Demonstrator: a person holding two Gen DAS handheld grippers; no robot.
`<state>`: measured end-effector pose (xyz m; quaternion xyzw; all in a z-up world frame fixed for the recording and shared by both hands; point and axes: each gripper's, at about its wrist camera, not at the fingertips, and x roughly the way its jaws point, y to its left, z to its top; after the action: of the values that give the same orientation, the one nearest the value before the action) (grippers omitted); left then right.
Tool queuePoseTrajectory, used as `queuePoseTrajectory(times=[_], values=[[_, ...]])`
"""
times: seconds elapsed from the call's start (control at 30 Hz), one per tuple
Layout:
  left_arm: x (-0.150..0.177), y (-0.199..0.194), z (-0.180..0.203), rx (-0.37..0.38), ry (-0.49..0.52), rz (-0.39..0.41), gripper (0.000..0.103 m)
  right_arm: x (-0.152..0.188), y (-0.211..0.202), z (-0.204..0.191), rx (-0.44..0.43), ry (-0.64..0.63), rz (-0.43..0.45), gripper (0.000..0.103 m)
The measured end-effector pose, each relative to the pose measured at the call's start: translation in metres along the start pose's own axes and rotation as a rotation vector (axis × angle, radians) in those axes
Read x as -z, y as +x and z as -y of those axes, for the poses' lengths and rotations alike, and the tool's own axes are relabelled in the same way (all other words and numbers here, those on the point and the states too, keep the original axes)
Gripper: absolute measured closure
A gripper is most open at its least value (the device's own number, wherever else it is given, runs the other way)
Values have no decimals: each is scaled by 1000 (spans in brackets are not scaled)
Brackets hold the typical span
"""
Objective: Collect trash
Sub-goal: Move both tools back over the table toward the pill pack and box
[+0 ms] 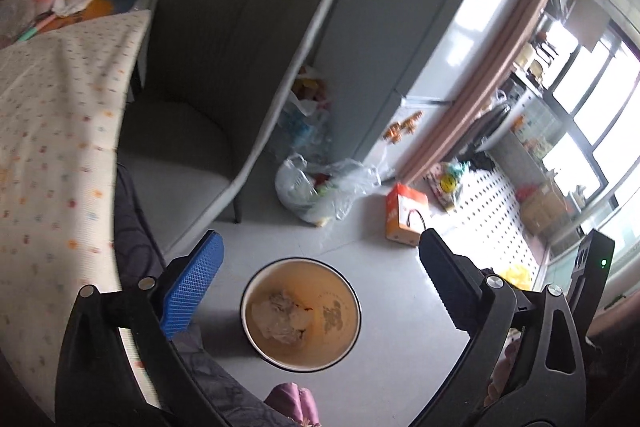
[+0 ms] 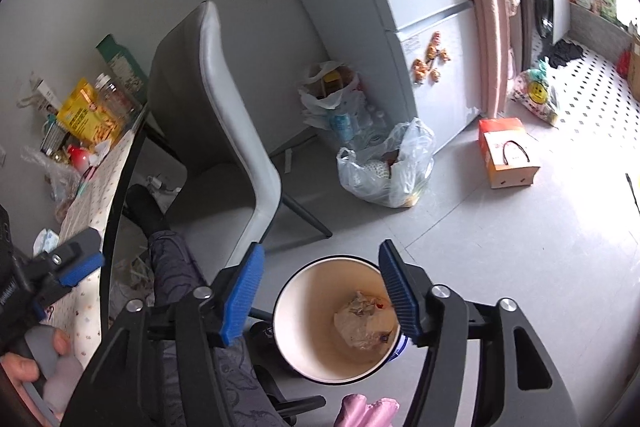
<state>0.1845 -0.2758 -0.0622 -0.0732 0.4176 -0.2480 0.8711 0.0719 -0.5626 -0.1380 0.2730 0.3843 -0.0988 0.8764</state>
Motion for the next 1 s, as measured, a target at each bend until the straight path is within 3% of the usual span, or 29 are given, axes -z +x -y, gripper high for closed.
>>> queuePoseTrajectory(times=[0.07,0.37,1.0], values=[[-4,-14,-11,-8,-19,29,6,0,-1,-10,-5,-16,0,30],[-7,-63,-57,-26,-104,121,6,3,-8,-67,-47,-113,22,8],[13,-164,-142,-124,-206,270,6,31,-33,-198,-148,-273,52,8]])
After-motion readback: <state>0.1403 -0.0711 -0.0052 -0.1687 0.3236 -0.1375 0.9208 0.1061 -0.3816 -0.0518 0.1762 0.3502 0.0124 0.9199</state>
